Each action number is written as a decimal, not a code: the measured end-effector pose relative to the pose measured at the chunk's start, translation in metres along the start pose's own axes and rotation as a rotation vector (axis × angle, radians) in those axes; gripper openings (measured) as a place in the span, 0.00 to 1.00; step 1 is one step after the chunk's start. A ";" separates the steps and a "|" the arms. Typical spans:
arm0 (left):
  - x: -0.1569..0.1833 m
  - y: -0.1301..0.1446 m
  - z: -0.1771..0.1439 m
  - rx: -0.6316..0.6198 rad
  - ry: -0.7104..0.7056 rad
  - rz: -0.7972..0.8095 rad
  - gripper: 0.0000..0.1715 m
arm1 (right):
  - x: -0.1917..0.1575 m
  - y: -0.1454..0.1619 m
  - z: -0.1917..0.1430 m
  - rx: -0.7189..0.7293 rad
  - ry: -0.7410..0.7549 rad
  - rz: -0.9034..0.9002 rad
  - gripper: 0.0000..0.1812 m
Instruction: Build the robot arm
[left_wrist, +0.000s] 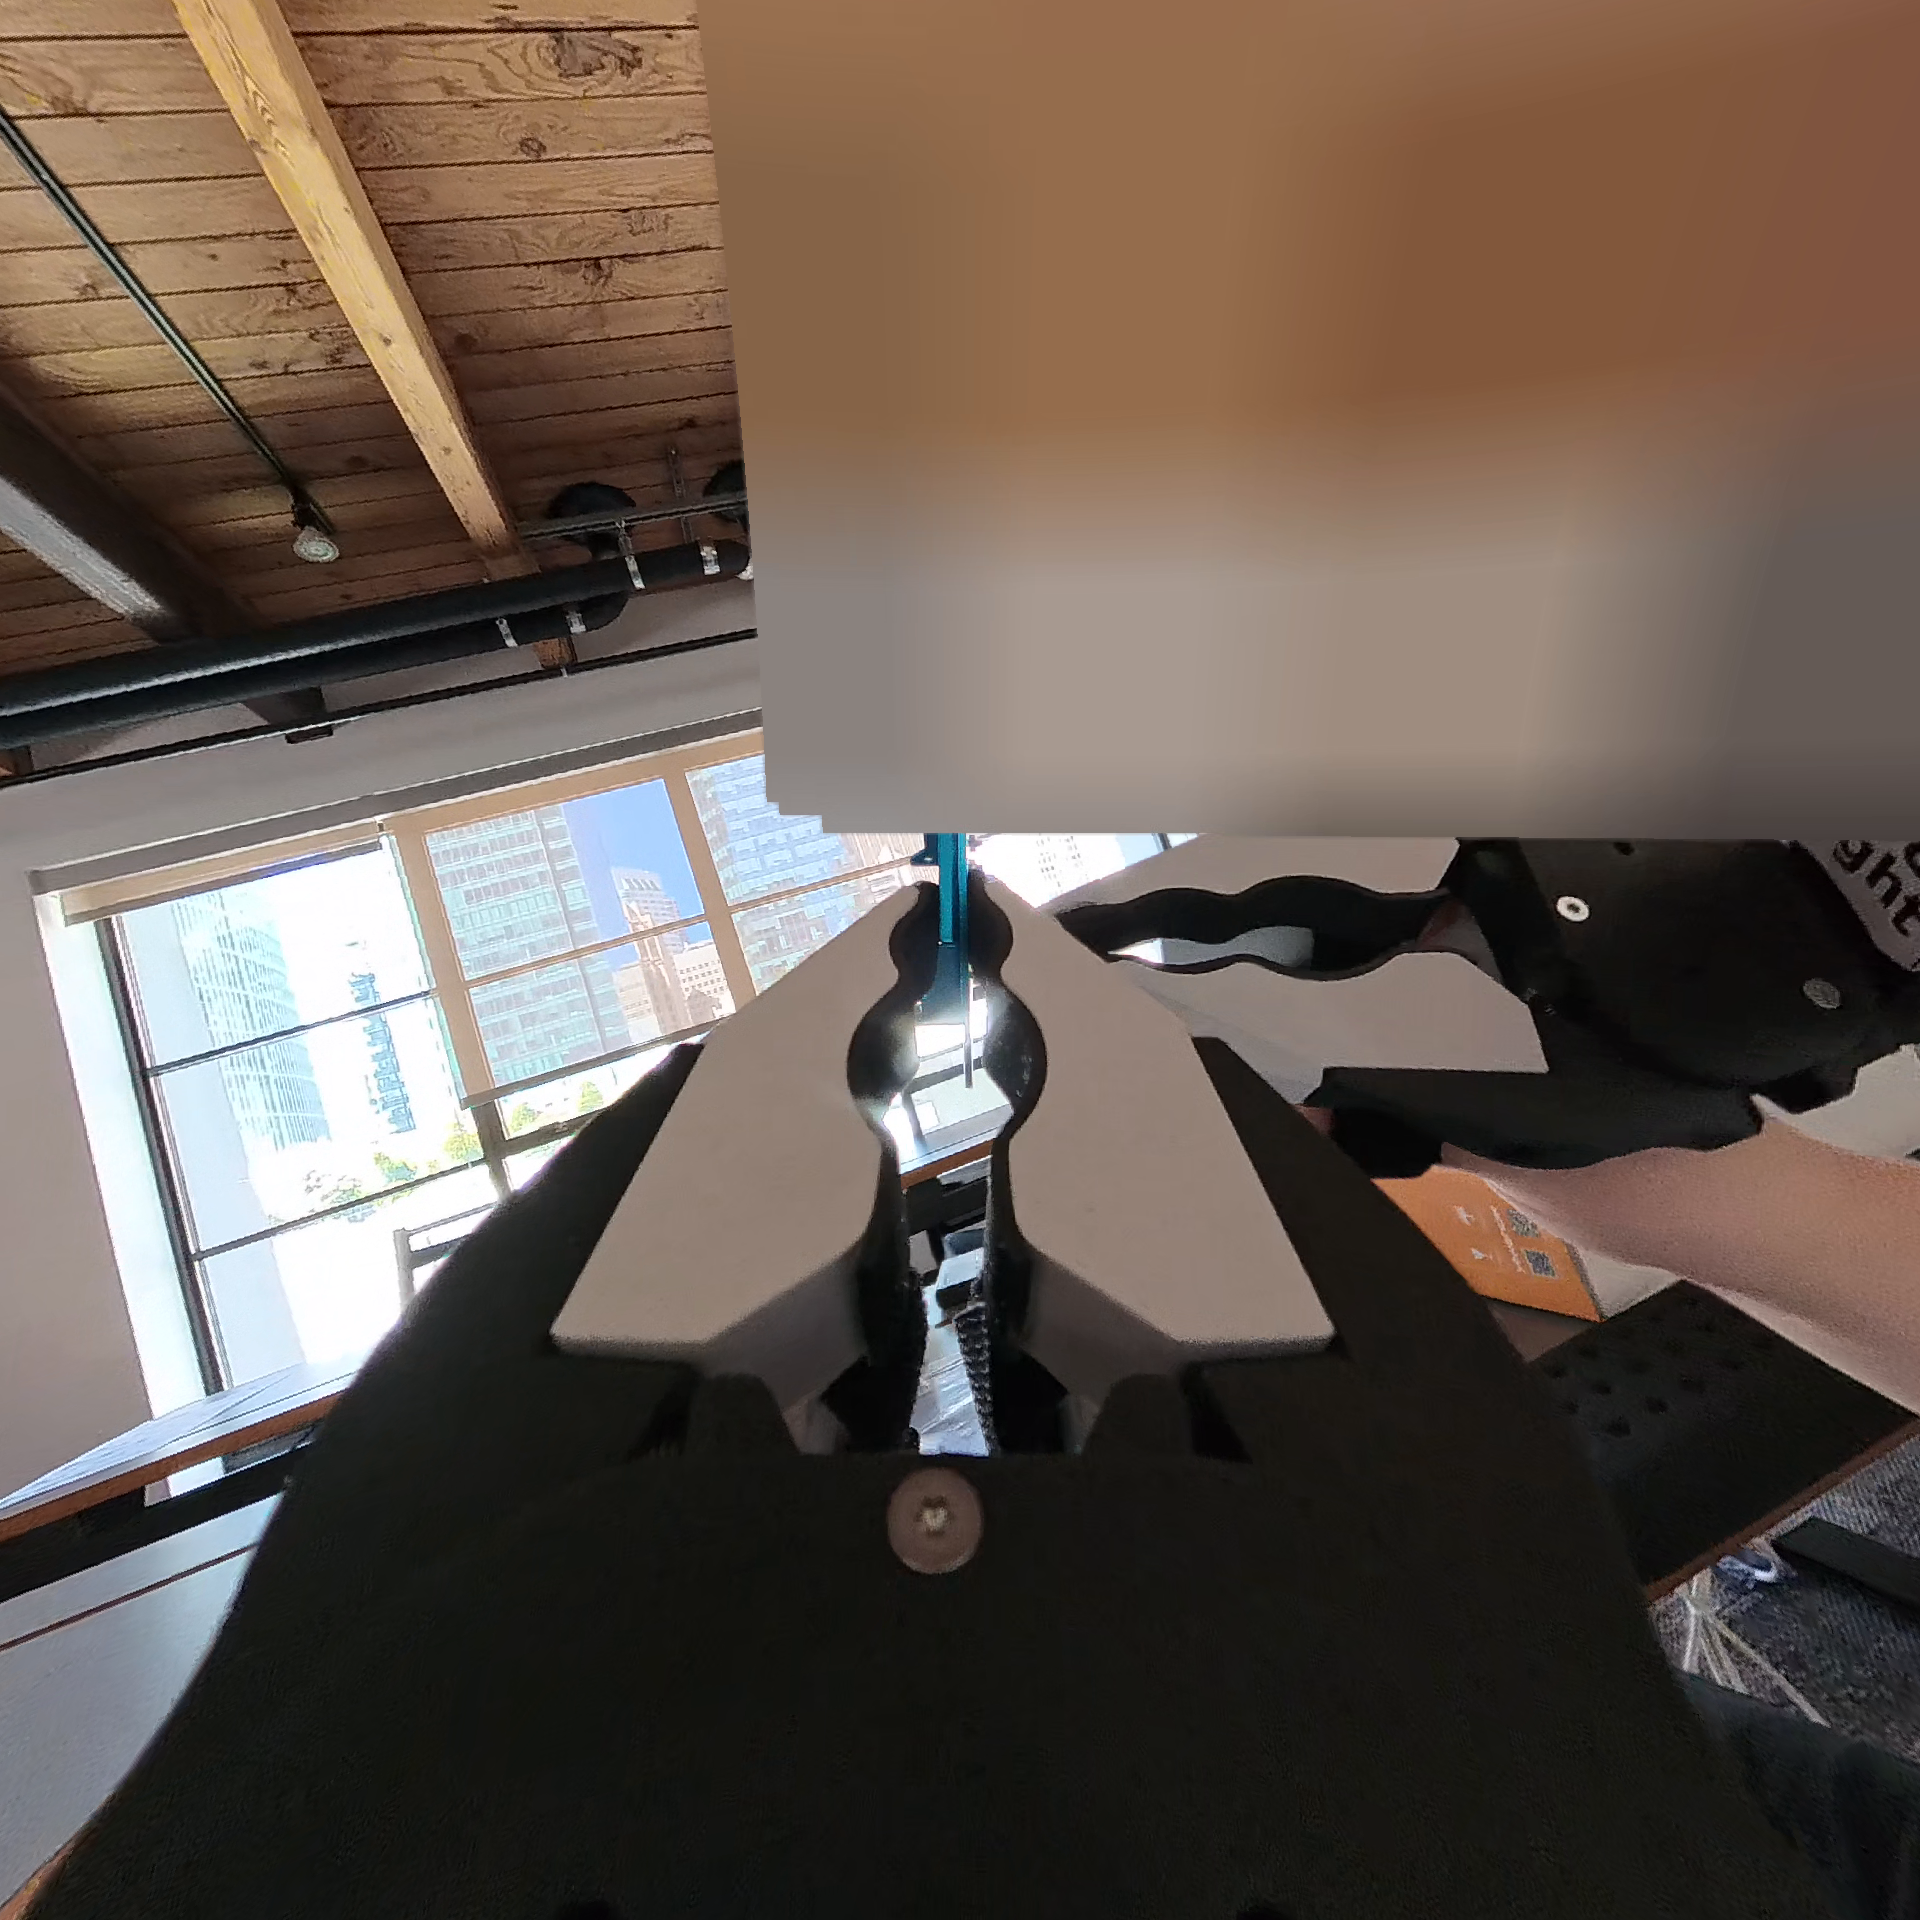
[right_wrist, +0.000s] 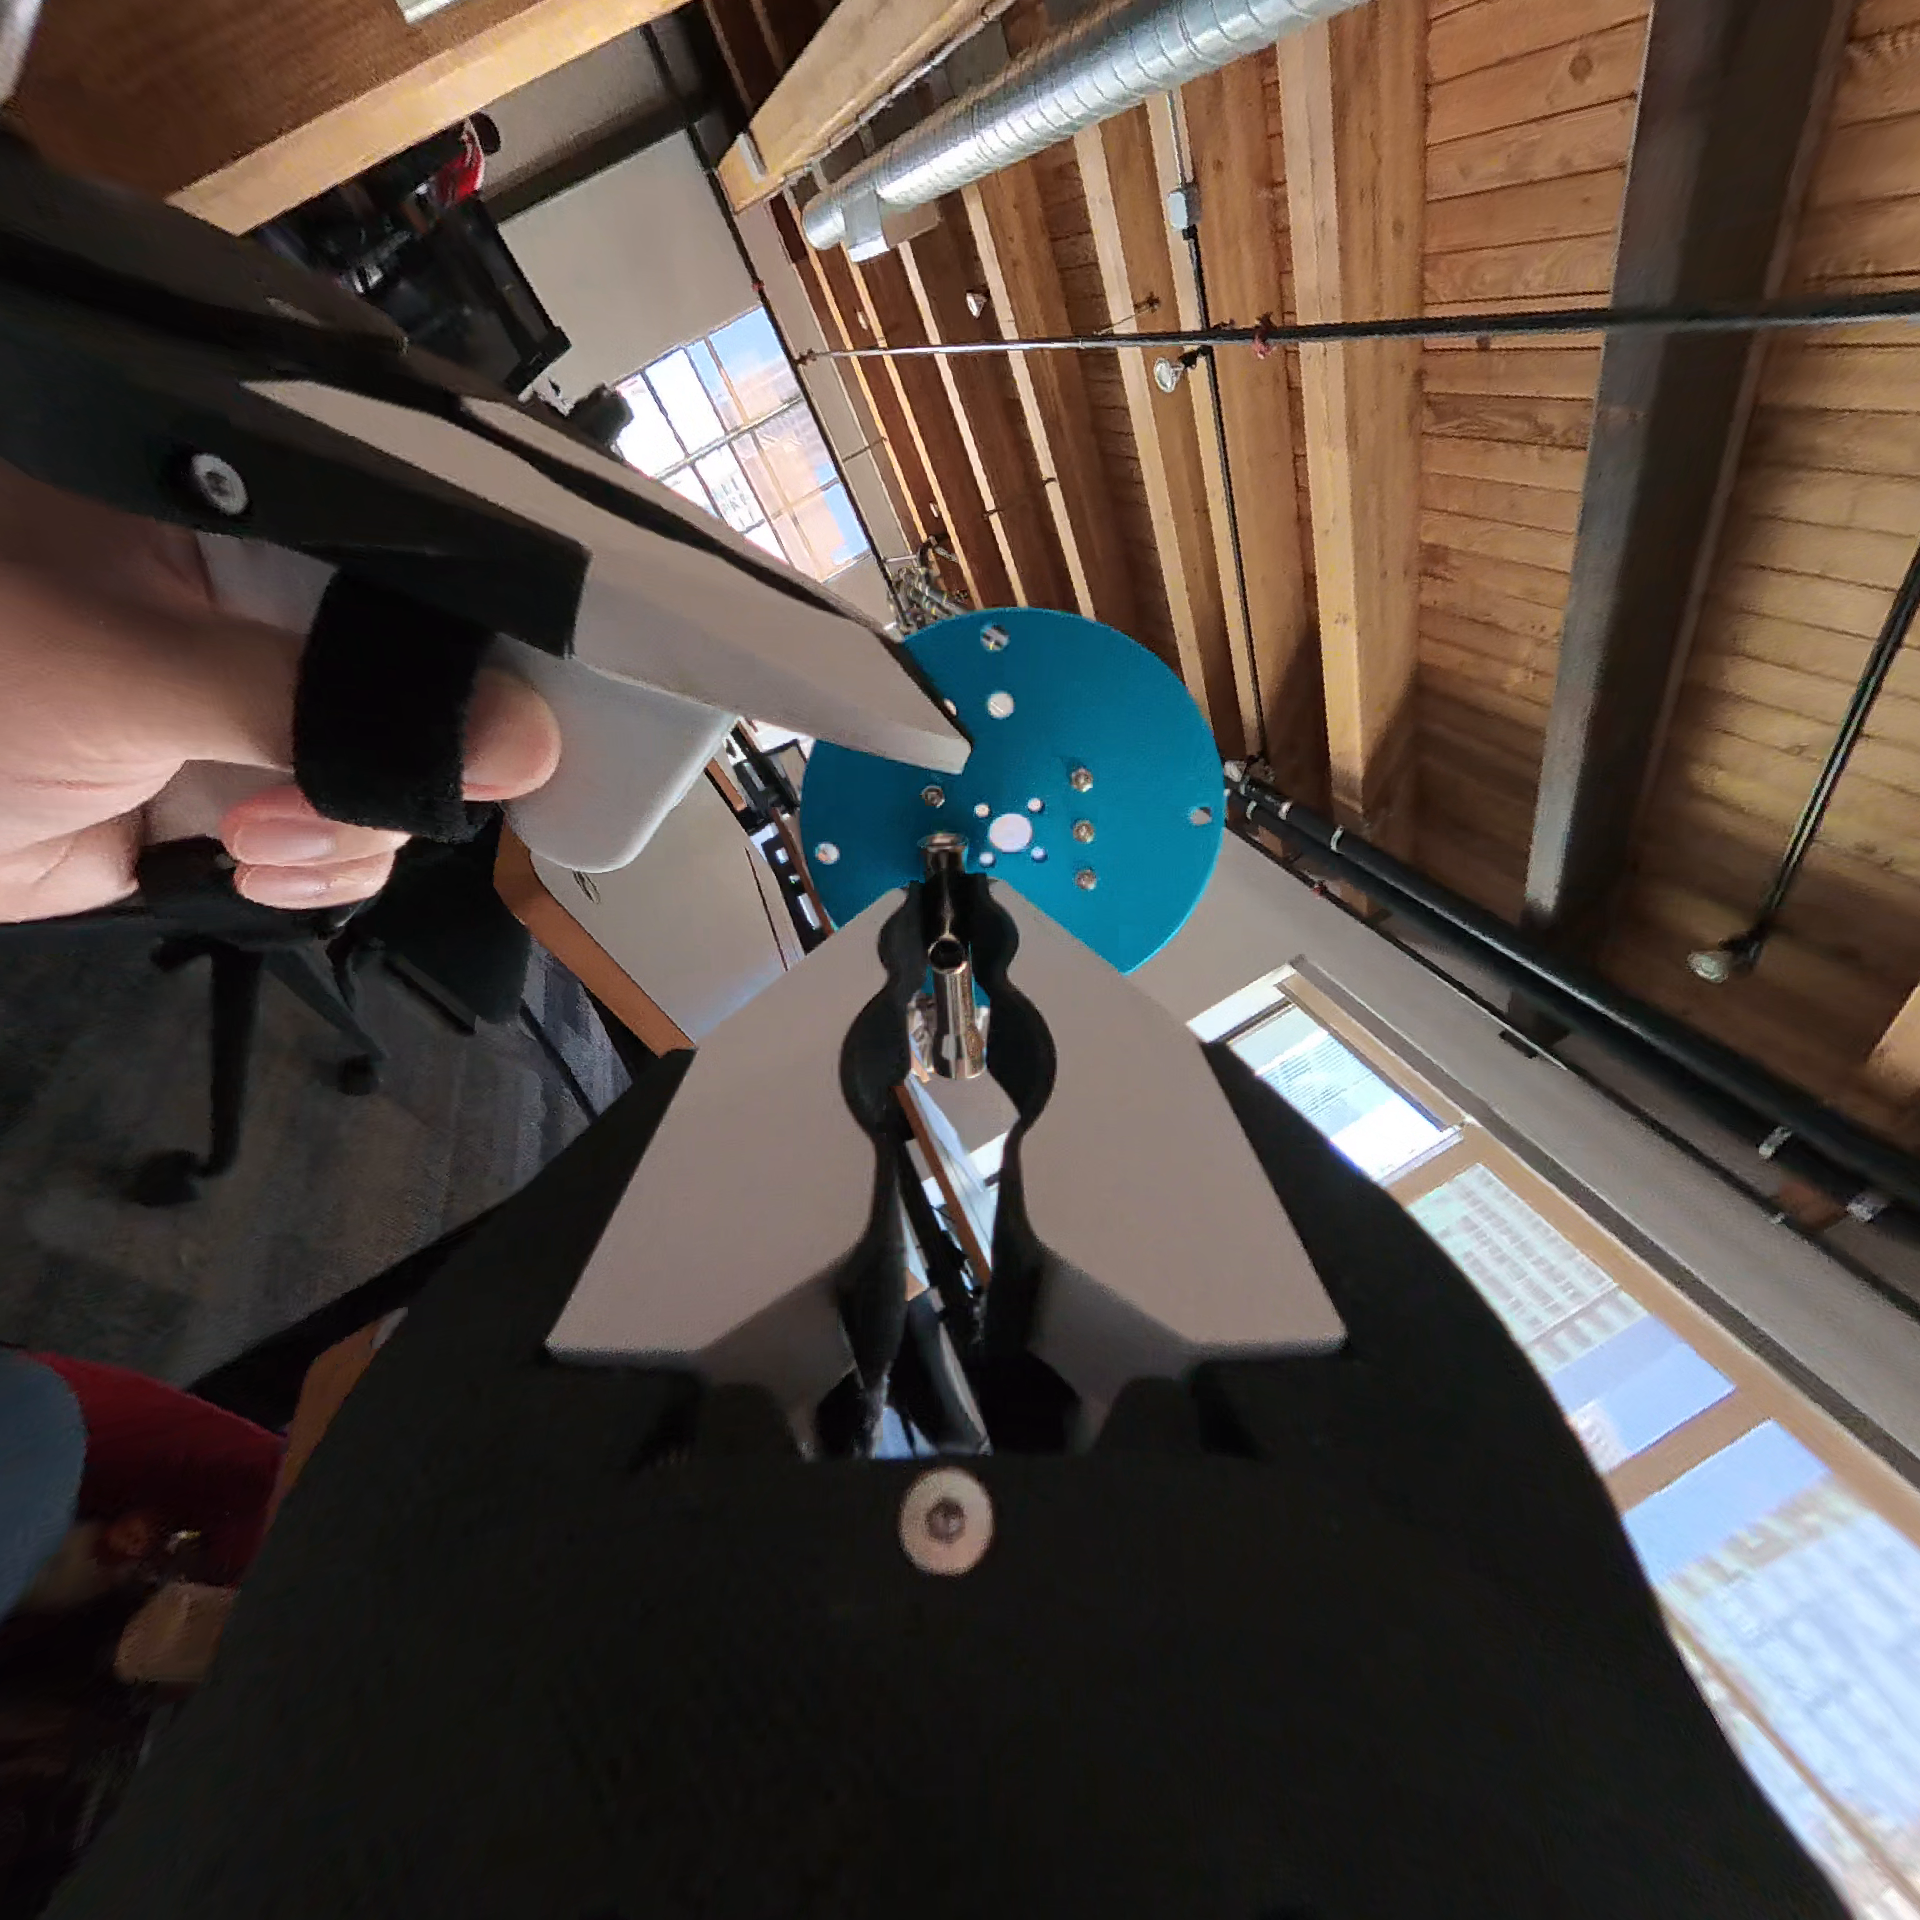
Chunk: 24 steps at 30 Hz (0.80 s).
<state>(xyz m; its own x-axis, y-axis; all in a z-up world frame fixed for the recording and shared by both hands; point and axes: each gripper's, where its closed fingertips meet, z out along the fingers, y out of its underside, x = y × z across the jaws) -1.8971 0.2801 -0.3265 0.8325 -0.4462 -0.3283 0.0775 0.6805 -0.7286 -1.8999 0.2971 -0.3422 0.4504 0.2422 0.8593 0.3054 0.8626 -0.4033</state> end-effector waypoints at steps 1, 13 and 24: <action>0.001 0.001 0.000 -0.003 0.002 0.006 0.02 | -0.002 0.000 0.001 -0.009 -0.008 -0.016 0.04; 0.001 0.001 -0.003 0.002 0.011 -0.020 0.02 | -0.004 -0.001 0.003 -0.062 -0.060 -0.039 0.04; 0.002 -0.014 -0.004 0.100 -0.025 0.030 0.02 | 0.007 -0.011 0.004 0.124 0.032 0.801 0.03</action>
<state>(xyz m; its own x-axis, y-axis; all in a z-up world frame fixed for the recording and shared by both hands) -1.8985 0.2674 -0.3191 0.8484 -0.4114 -0.3330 0.1059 0.7484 -0.6548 -1.9030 0.2909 -0.3301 0.5172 0.7959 0.3145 -0.2145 0.4763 -0.8527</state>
